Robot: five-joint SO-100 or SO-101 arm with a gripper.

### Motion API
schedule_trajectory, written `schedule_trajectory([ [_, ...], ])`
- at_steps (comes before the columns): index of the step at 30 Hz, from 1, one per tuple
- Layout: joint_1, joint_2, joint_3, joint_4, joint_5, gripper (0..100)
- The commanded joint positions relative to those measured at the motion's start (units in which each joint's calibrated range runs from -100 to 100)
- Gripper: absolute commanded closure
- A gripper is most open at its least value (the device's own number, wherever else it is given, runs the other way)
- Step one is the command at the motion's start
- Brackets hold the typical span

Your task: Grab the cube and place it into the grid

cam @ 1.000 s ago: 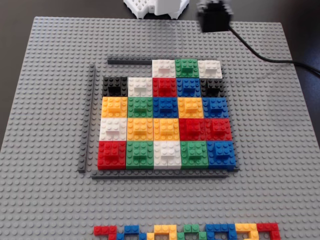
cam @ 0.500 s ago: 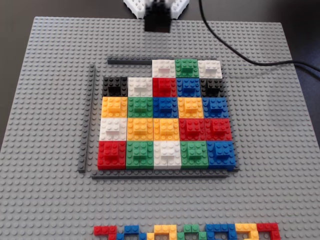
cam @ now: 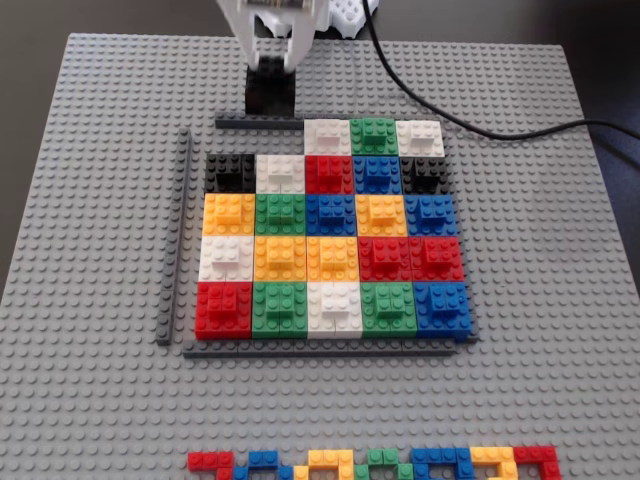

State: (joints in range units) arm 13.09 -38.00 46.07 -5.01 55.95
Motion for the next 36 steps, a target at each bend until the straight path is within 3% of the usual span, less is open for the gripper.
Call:
schedule_trajectory([
  [1, 0.7, 2.1, 0.6, -2.7, 0.4, 97],
  [36, -2.6, 10.2, 2.1, -7.0, -1.6, 96],
])
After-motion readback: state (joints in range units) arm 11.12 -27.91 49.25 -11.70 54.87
